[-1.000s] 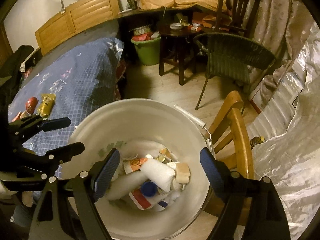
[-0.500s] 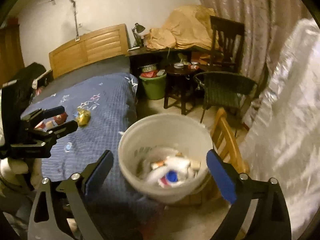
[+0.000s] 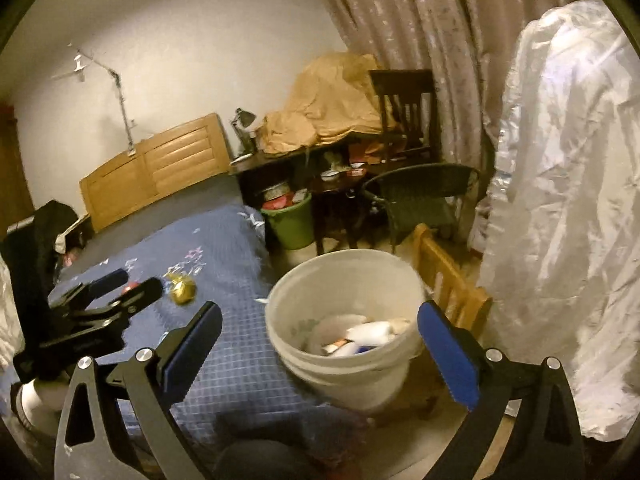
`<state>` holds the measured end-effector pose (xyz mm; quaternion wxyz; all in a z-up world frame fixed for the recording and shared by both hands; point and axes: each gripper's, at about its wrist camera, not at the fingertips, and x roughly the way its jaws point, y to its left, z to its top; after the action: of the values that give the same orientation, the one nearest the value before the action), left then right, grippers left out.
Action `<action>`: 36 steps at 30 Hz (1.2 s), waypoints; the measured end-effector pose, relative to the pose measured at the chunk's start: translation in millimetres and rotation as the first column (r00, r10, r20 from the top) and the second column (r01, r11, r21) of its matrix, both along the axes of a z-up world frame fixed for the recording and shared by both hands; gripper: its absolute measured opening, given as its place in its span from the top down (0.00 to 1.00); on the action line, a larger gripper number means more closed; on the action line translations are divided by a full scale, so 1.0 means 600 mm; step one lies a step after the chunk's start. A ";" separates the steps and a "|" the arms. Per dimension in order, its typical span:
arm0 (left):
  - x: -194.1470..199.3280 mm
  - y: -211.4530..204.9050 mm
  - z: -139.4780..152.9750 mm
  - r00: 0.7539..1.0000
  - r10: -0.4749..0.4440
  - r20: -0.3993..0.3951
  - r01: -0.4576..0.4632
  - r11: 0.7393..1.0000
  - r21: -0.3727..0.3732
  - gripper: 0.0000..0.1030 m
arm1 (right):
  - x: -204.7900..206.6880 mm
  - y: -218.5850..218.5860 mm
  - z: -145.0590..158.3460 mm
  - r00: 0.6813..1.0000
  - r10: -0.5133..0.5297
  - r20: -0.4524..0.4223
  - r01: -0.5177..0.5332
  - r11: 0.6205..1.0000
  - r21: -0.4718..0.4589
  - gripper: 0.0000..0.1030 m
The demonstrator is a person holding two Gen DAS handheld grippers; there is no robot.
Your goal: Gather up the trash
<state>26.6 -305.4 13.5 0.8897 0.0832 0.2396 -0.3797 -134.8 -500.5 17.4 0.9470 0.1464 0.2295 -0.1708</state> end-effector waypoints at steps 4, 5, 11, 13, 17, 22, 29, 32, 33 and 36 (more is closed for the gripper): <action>0.005 -0.006 -0.003 1.000 0.005 -0.003 -0.005 1.000 0.012 0.05 | 0.016 0.013 -0.005 0.999 -0.016 -0.029 0.014 0.998 -0.062 0.05; 0.007 -0.006 -0.004 1.000 0.006 -0.005 -0.006 1.000 0.011 0.05 | 0.017 0.009 -0.004 0.999 -0.023 -0.025 0.022 0.998 -0.058 0.05; -0.001 -0.010 -0.006 1.000 -0.020 -0.002 0.020 0.999 0.025 0.05 | 0.012 -0.011 -0.011 0.998 -0.053 -0.027 0.051 0.996 -0.066 0.05; -0.006 -0.011 -0.005 1.000 -0.029 0.004 0.029 0.999 0.029 0.05 | 0.014 -0.016 -0.017 0.997 -0.063 -0.035 0.061 0.996 -0.070 0.05; -0.015 -0.012 -0.004 0.999 -0.046 0.012 0.046 0.998 0.031 0.05 | 0.014 -0.030 -0.028 0.995 -0.083 -0.045 0.080 0.995 -0.067 0.05; -0.024 -0.014 -0.006 0.998 -0.062 0.013 0.062 0.998 0.029 0.05 | 0.014 -0.044 -0.039 0.994 -0.103 -0.048 0.100 0.993 -0.064 0.05; -0.021 -0.015 -0.006 0.998 -0.064 0.005 0.064 0.997 0.030 0.05 | 0.017 -0.044 -0.043 0.995 -0.088 -0.042 0.085 0.994 -0.063 0.05; -0.021 -0.015 -0.007 0.998 -0.061 0.003 0.061 0.998 0.031 0.05 | 0.017 -0.042 -0.043 0.995 -0.088 -0.041 0.086 0.994 -0.063 0.05; -0.021 -0.016 -0.008 0.998 -0.059 0.003 0.059 0.998 0.032 0.05 | 0.017 -0.041 -0.042 0.995 -0.088 -0.042 0.086 0.994 -0.064 0.05; -0.019 -0.016 -0.010 0.999 -0.054 0.001 0.054 0.998 0.034 0.05 | 0.016 -0.040 -0.043 0.995 -0.088 -0.042 0.085 0.994 -0.063 0.05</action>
<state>15.2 -314.7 7.8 0.8777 0.1050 0.2430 -0.3996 -125.1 -524.4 -8.2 0.9373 0.1235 0.2387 -0.2217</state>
